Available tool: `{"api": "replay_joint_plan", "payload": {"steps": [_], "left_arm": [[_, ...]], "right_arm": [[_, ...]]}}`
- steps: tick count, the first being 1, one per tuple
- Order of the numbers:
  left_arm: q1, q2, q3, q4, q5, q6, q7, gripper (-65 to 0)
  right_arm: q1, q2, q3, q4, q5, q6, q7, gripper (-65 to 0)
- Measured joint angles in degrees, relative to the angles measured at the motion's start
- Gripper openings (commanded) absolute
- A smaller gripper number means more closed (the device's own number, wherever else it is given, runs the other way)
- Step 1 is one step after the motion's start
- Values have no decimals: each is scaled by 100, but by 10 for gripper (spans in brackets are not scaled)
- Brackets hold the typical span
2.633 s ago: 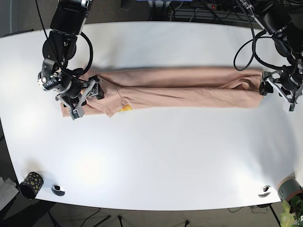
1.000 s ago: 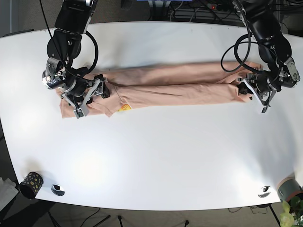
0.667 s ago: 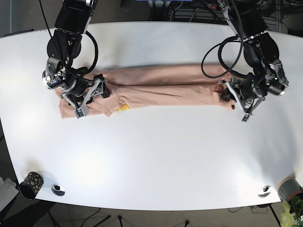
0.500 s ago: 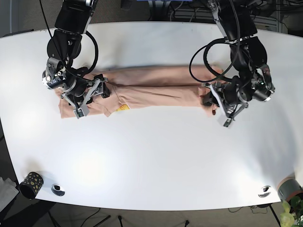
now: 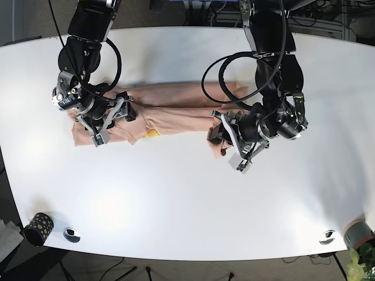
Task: Fold the T-shirt properly
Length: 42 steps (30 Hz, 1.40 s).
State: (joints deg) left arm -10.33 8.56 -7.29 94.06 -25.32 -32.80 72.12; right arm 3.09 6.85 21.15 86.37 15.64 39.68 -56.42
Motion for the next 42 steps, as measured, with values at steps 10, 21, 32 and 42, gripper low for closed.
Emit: {"api": "replay_joint_plan", "payload": {"steps": [10,21,32,42], "left_arm": [[-195,11,267,-699,201,127,-105,-467],[-339,-15,1224,-1132,-225,546,-98,-283],[-466,28,1108,-457,-1314,564,-61,-283],[-24,-813,385,-133,-1329,562,-96,-285]], "right_arm": [[-2,0,-4,0,0,-2,0,-220],[-2,2,-4,0,-2,-2,-2,-220],[-2,-4,-20,2,4,0,4,-220],[13,-4,2,503,20,-2,-330,-220]]}}
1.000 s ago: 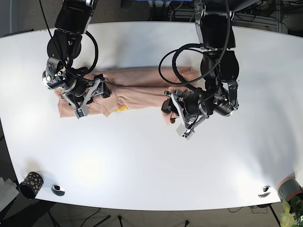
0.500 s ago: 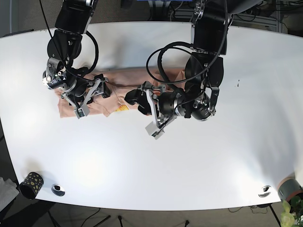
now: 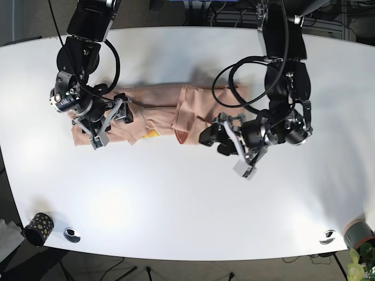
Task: Fold the T-shirt properly
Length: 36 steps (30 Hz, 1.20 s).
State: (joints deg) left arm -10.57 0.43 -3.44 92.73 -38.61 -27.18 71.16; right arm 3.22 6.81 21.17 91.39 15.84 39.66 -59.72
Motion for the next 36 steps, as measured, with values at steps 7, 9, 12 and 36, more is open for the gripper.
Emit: {"api": "replay_joint_plan", "payload": {"steps": [7,9,12,36], "left_arm": [[470,-581,17,2,269,-168,-7,-287],[592,-660,17,2,396,-553,-20,-319],[715,-778,17,2,710,-951,-15,-393],[769,-837,28,-11,1443,-1255,-352,-410]], "right_arm": [[61,11,227,549,1572,39,-632,-220],[48,44,254,625,1810,-4,-881,-219],[-33,48,83,680,2194,-4,-1003,-217],[181,-586,-2076,-898,2452,-2,-599,-219]]}}
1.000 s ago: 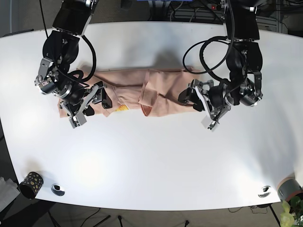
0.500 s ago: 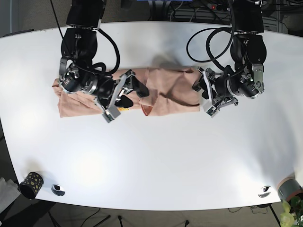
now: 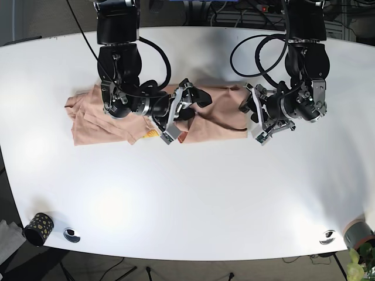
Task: Fold the T-shirt properly
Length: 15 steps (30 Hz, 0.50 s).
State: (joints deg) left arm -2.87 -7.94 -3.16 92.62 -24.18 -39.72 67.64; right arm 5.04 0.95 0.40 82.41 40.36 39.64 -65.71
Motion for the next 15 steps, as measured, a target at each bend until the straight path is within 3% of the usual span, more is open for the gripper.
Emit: {"api": "replay_joint_plan", "payload": {"steps": [3,10,15], "left_arm": [[2,2,0,0,2,-2,0,-410],[0,0,4,2,-4,-2,0,-410],[-20,15,4,168,-20,-7,44,-410]], "right_arm": [[22,317,-9,-304,68,13,415,-219],[111,988,192,-151,129,2,417,-220],[39,1340,807,385,931,4,127,-220]]}}
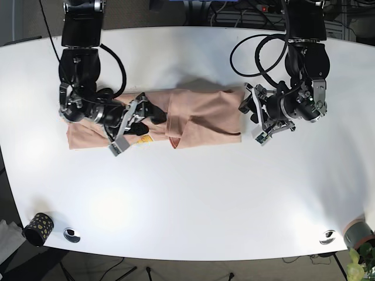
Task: Fold the T-shirt properly
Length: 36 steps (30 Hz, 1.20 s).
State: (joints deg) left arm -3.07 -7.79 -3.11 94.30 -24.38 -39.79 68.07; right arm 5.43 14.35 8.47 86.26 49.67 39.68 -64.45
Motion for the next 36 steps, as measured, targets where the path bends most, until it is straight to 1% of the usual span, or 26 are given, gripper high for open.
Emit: {"api": "replay_joint_plan", "payload": {"steps": [2,4,9,11,13,15,16,17,19,22,26,29,32,35,36], "left_arm": [[-42,15,0,243,0,4,-7,-410],[-96,55,-2,415,-9,2,-46,-410],[-133,264,-15,610,17,-7,-136,-410],[-168,345,-9,586,42,-13,-326,-410],[-267,378,0,505,22,-15,-573,-410],[-330,448,39,328,28,-13,-608,-410],[-348,472,66,240,46,-9,-610,-410],[-348,498,107,105,42,-13,-614,-410],[-376,557,168,-101,52,-11,-588,-411],[-579,636,356,-588,57,-15,-595,-411],[-673,623,442,-1067,44,-13,-752,-411],[-619,503,586,-1397,85,-11,-1104,-411],[-619,278,916,-1639,208,-15,-1438,-411],[-660,81,1115,-1690,240,-35,-1532,-411],[-647,33,1137,-1690,240,-35,-1547,-411]], "right_arm": [[2,94,404,125,354,0,-179,-220],[7,197,793,149,542,0,-188,-220],[13,629,1593,-61,472,-24,-181,-212],[96,748,1878,-385,476,20,-219,-212],[234,883,2184,-866,459,-4,-297,-212],[398,1067,2483,-1519,457,-7,-282,-211],[442,1143,2566,-1727,404,-46,-260,-211],[505,1281,2660,-2061,457,0,-282,-211],[575,1484,2726,-2459,409,-31,-164,-211],[656,1816,2706,-3016,396,-31,245,-211],[693,2028,2706,-3386,459,-22,501,-211],[673,2079,2708,-3526,457,-26,640,-211],[643,2048,2706,-3543,385,-24,629,-211],[610,2002,2706,-3536,118,-22,634,-211],[586,1980,2706,-3534,98,-26,632,-211]]}}
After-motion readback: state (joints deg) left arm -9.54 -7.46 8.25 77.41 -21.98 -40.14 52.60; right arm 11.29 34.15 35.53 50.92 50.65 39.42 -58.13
